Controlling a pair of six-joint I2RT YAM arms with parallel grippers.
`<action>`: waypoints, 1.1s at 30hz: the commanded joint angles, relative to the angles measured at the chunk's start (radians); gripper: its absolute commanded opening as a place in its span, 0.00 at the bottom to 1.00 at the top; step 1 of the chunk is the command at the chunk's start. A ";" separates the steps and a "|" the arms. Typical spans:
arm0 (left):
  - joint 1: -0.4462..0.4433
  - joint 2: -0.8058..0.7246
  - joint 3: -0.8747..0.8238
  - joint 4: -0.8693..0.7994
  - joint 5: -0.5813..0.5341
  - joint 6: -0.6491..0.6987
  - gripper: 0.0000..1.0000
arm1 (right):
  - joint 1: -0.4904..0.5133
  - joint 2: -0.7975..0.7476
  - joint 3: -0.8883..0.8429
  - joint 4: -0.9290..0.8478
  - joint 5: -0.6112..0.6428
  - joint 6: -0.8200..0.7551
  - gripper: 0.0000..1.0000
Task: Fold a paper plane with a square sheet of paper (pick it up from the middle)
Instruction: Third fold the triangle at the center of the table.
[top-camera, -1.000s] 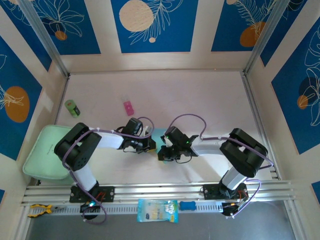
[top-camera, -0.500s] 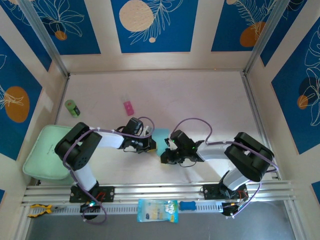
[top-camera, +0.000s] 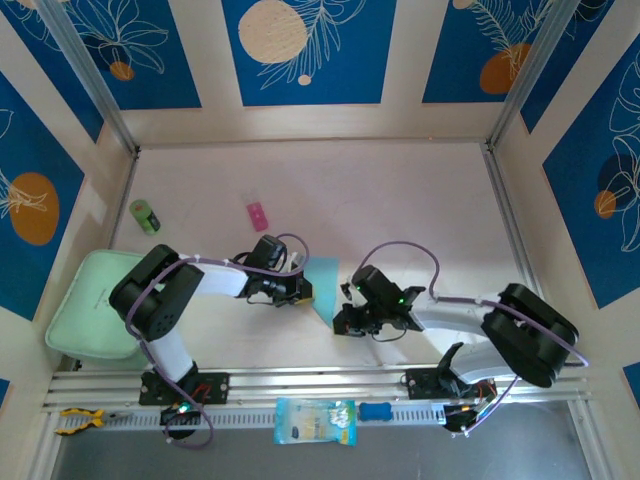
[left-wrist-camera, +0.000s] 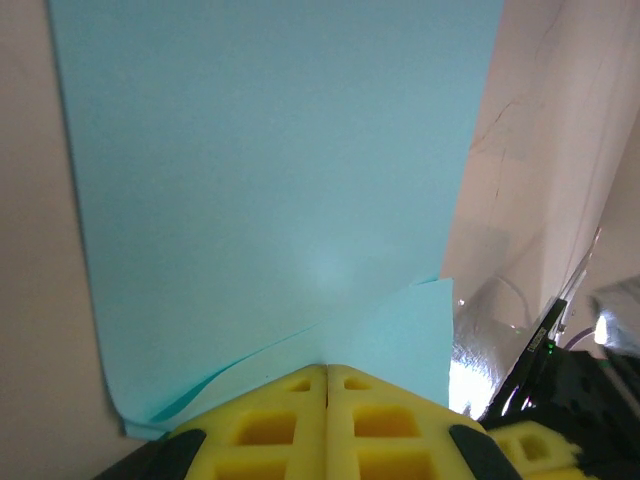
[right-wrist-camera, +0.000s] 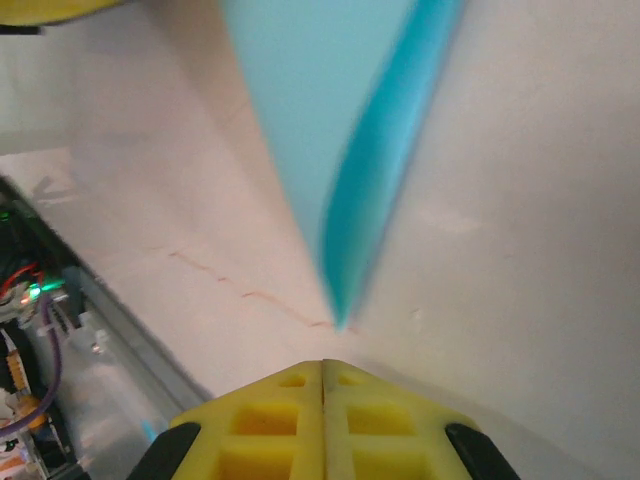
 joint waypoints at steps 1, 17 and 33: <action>0.001 0.018 -0.008 -0.076 -0.034 0.006 0.00 | -0.007 -0.036 0.097 -0.078 0.018 -0.010 0.06; 0.001 0.026 -0.006 -0.059 -0.019 0.008 0.00 | -0.034 0.310 0.224 -0.012 0.008 0.021 0.04; -0.062 -0.085 0.060 -0.169 -0.015 0.075 0.00 | -0.029 0.336 0.105 0.051 0.014 0.111 0.00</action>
